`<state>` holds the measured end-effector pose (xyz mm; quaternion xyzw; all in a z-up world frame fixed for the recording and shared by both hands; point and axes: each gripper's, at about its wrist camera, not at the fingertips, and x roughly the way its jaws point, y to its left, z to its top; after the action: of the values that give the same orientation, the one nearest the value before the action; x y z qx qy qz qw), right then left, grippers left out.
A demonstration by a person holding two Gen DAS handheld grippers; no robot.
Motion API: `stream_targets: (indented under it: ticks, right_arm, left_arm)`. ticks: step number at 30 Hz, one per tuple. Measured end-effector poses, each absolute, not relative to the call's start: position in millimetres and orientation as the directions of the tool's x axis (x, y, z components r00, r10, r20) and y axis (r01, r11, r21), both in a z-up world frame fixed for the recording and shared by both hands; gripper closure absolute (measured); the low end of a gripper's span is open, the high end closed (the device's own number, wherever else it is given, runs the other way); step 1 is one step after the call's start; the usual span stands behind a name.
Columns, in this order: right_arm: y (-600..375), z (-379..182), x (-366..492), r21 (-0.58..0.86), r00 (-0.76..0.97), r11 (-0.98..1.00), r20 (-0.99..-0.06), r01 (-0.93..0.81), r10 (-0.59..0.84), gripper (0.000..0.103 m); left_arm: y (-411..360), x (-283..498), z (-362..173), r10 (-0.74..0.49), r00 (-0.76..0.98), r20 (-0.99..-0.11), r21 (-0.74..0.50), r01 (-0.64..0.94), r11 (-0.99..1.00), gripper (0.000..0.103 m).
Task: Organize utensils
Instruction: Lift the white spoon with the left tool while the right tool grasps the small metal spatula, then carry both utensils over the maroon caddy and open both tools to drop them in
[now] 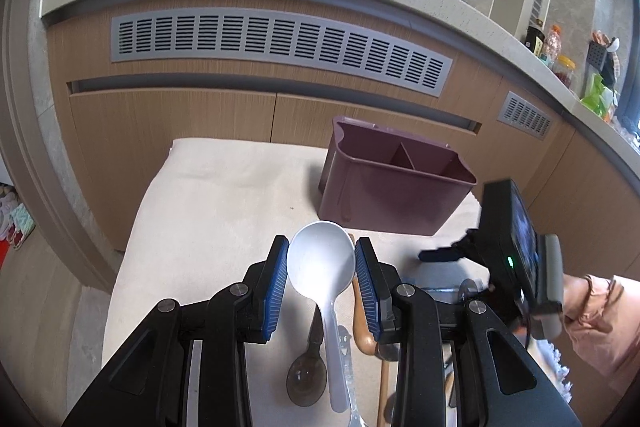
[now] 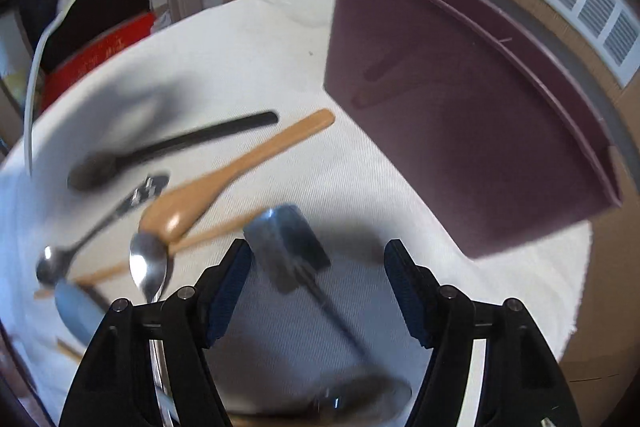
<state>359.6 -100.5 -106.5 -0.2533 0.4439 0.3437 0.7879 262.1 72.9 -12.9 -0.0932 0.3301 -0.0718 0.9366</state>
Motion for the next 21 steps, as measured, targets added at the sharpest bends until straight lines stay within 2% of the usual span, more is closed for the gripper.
stream_targets:
  ticks: [3, 5, 7, 9, 13, 21]
  right_arm:
    - [-101, -109, 376, -0.017, 0.328, 0.658, -0.876, -0.753, 0.353, 0.038]
    - [-99, -109, 378, -0.015, 0.334, 0.664, -0.873, -0.747, 0.356, 0.043]
    - [-98, -106, 370, -0.008, 0.33, 0.66, -0.871, -0.751, 0.364, 0.069]
    - [-98, -105, 365, -0.022, 0.34, 0.673, -0.874, -0.74, 0.346, 0.069]
    - [-115, -98, 353, 0.04, 0.369, 0.755, -0.855, -0.654, 0.365, 0.072]
    - [-154, -33, 285, 0.061, 0.556, 0.838, -0.722, -0.543, 0.412, 0.073]
  left_arm:
    - [75, 265, -17, -0.194, 0.767, -0.612, -0.228, 0.064, 0.971, 0.068]
    - [75, 265, -19, -0.197, 0.764, -0.615, -0.232, 0.064, 0.971, 0.068]
    - [74, 265, -20, -0.206, 0.76, -0.617, -0.236, 0.071, 0.969, 0.068]
    - [72, 265, -22, -0.213, 0.757, -0.618, -0.235, 0.081, 0.969, 0.068]
    - [63, 259, -20, -0.227, 0.757, -0.613, -0.226, 0.107, 0.968, 0.068]
    - [46, 243, -8, -0.264, 0.763, -0.591, -0.234, 0.15, 0.96, 0.068]
